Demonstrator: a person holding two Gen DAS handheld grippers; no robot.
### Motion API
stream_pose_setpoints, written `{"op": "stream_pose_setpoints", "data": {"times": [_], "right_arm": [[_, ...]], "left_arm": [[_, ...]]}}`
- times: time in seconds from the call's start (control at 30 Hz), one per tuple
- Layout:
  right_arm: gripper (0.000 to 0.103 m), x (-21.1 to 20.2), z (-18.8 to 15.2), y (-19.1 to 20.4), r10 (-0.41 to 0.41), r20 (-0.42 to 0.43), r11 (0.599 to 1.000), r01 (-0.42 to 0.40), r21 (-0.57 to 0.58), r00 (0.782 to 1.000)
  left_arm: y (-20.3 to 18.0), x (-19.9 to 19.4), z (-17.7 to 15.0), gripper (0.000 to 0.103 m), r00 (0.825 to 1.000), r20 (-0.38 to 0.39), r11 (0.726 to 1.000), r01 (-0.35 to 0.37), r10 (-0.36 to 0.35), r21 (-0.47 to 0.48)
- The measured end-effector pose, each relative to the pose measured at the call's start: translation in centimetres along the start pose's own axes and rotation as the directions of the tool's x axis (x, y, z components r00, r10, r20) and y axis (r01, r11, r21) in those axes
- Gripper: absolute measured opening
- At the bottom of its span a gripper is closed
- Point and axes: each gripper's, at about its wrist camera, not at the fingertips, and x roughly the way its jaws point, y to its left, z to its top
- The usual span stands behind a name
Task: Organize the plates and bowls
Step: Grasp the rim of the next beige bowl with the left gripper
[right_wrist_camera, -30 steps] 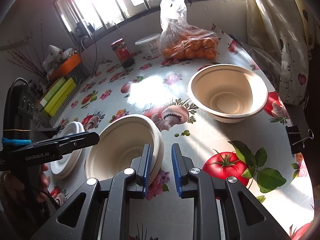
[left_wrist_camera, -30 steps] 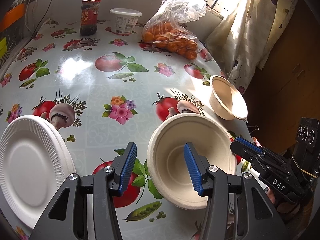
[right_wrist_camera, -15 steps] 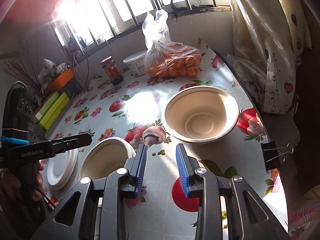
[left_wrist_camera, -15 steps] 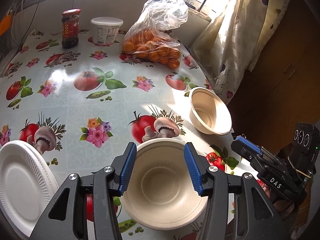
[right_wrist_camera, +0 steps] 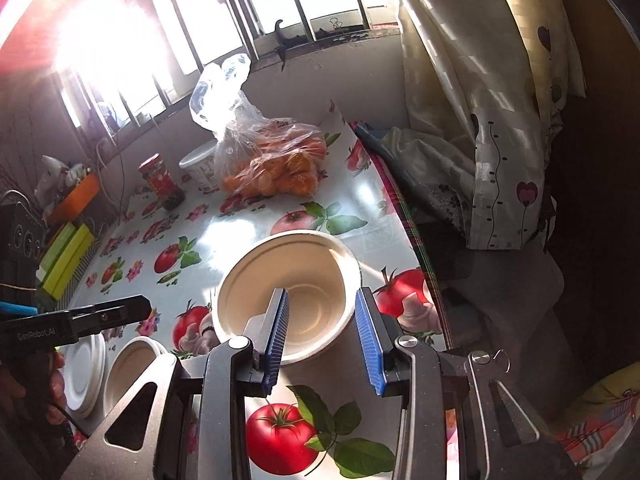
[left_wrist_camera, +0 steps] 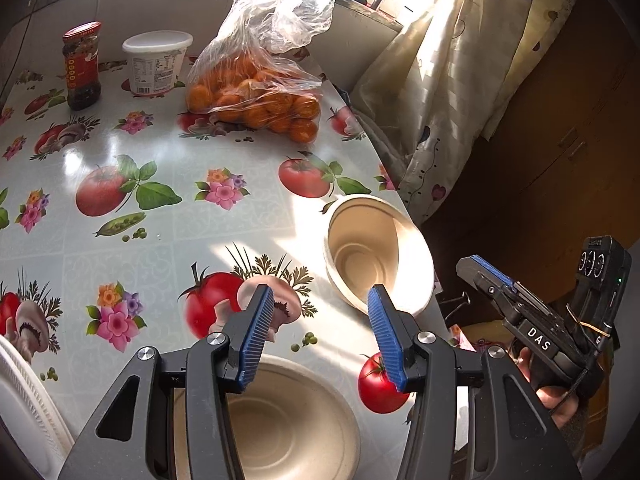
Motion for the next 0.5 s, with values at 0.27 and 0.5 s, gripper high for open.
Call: {"op": "stream_pose_setpoints", "data": {"times": [0.27,0.5], "right_arm": [[0.034,1.8,0.8,-1.3,-0.006,-0.016,1.000,0.006,0.010,1.000],[0.034,3.3,1.1,-1.5,-0.004,-0.046,1.000,0.004,0.002,0.999]], "left_arm": [[0.1,2.0,1.3,0.050,1.000,-0.028,1.000,0.004,-0.005,-0.031],[0.1,3.2,1.6,0.050,0.998,-0.055,0.999,0.022,-0.024,-0.042]]}}
